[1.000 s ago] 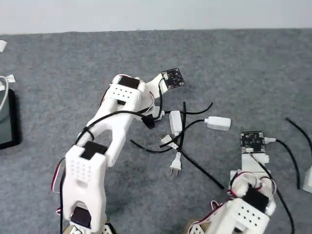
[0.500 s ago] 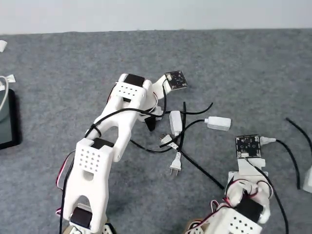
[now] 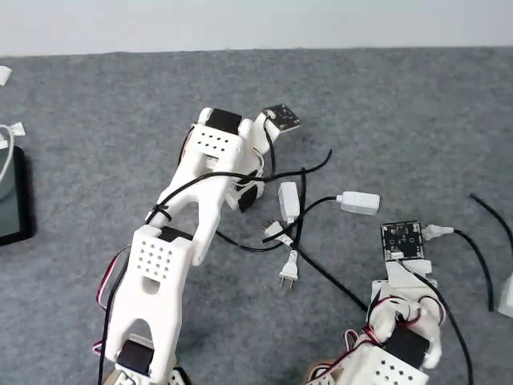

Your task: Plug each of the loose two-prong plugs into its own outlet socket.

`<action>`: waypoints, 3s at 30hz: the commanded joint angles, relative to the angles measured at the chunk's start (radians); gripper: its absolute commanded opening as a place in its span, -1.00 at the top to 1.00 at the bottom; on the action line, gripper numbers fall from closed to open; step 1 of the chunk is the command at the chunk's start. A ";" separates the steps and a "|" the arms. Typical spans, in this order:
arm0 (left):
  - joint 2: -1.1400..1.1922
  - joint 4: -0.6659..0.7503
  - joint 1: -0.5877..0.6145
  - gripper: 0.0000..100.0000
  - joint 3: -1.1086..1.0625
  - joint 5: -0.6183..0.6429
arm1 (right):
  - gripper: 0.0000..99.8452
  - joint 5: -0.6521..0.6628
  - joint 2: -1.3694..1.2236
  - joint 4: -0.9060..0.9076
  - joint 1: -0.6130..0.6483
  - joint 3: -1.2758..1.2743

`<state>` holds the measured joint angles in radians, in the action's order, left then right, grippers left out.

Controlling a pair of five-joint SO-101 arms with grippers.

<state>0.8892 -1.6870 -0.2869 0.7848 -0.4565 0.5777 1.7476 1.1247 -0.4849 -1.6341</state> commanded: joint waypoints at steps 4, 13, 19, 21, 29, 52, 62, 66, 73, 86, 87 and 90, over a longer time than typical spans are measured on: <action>-0.069 -0.068 -0.026 0.97 0.096 0.350 | 0.98 0.003 0.010 0.005 0.013 0.003; -0.325 -0.055 -0.014 0.97 -0.091 0.433 | 0.98 0.003 0.010 -0.002 0.013 -0.006; -0.643 0.132 -0.031 0.98 -0.521 0.439 | 0.98 0.003 0.010 -0.002 0.013 -0.008; -0.790 0.226 -0.044 0.98 -0.717 0.442 | 0.98 0.003 0.010 -0.002 0.013 -0.008; -1.303 0.532 0.068 0.97 -1.356 0.578 | 0.98 0.003 0.010 -0.002 0.013 -0.008; -1.938 0.697 0.144 0.50 -2.192 0.603 | 0.98 0.003 0.010 -0.002 0.013 -0.009; -1.941 0.678 0.147 0.42 -2.178 0.597 | 0.98 0.003 0.010 -0.002 0.013 -0.009; -1.941 0.674 0.183 0.43 -2.129 0.595 | 0.98 -0.014 0.010 -0.007 0.004 -0.003; -1.941 0.672 0.293 0.43 -2.106 0.494 | 0.98 -0.279 0.001 -0.142 -0.223 0.044; -1.941 0.677 0.292 0.43 -2.190 0.468 | 0.98 -0.425 -0.111 -0.183 -0.225 0.215; -1.941 0.677 0.292 0.43 -2.192 0.468 | 0.98 -0.428 -0.171 -0.194 -0.226 0.245; -1.941 0.678 0.285 0.43 -2.192 0.466 | 0.98 -0.430 -0.409 -0.239 -0.229 0.359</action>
<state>-1.0365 -1.0027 0.0000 -1.4170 0.0284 0.1619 1.5420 0.9314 -0.6966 -1.4208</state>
